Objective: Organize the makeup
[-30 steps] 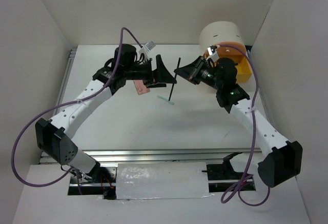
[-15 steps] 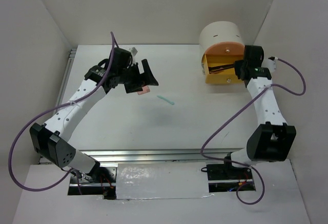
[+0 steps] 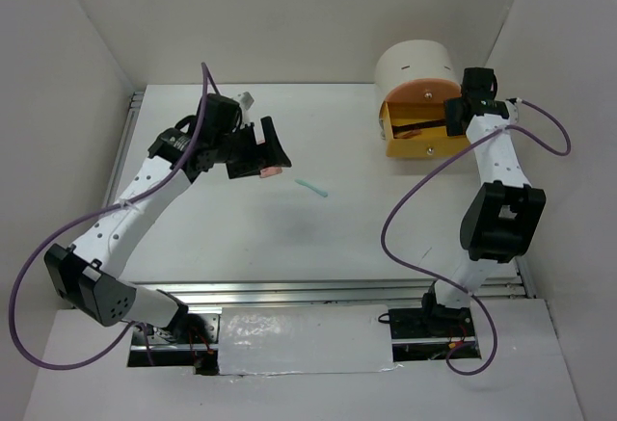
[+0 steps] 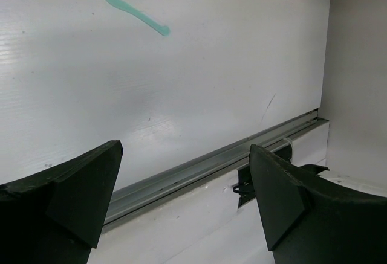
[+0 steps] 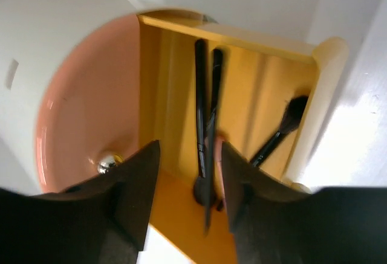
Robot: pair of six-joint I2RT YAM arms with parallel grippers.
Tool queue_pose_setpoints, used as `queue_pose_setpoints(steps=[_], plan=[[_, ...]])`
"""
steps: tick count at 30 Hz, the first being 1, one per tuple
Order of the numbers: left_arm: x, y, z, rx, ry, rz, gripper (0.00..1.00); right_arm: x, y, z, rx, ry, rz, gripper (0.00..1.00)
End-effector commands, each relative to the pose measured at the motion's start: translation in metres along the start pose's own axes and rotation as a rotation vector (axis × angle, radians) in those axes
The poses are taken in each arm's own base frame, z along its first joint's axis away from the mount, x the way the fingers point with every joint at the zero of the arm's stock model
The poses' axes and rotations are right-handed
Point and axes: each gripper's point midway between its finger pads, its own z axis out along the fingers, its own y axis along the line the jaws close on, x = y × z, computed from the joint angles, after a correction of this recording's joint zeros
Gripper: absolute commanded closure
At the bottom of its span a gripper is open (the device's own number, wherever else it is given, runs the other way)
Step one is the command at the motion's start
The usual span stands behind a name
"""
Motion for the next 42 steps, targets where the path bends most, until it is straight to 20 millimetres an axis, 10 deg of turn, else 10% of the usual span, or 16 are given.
queue_pose_setpoints(steps=[1,7,10,12,15,21,25,42], plan=[[0.0,0.0,-0.011,0.01,-0.021,0.046,0.01,-0.005,0.017,-0.014,-0.057,0.017,-0.019,0.45],[0.003,0.002,-0.006,0.018,-0.008,0.045,0.01,-0.004,0.048,-0.043,-0.228,0.061,-0.057,0.21],[0.004,0.001,-0.002,0.026,0.0,0.045,0.01,-0.01,0.038,-0.06,-0.235,0.041,-0.071,0.25],[0.005,0.003,-0.001,0.017,0.002,0.043,0.01,-0.011,0.019,-0.072,-0.256,0.02,-0.073,0.44],[0.008,0.008,0.001,0.006,0.005,0.044,0.01,-0.006,-0.016,-0.077,-0.245,0.018,-0.073,0.99],[0.015,0.014,0.002,-0.004,0.018,0.046,0.01,0.019,-0.096,-0.051,-0.127,0.091,-0.101,1.0],[0.018,0.02,0.003,-0.02,0.019,0.056,0.01,0.04,-0.069,-0.04,-0.393,0.209,-0.163,1.0],[0.021,0.03,0.01,-0.057,0.035,0.077,0.01,0.058,-0.057,0.011,-0.335,0.303,-0.167,1.0]])
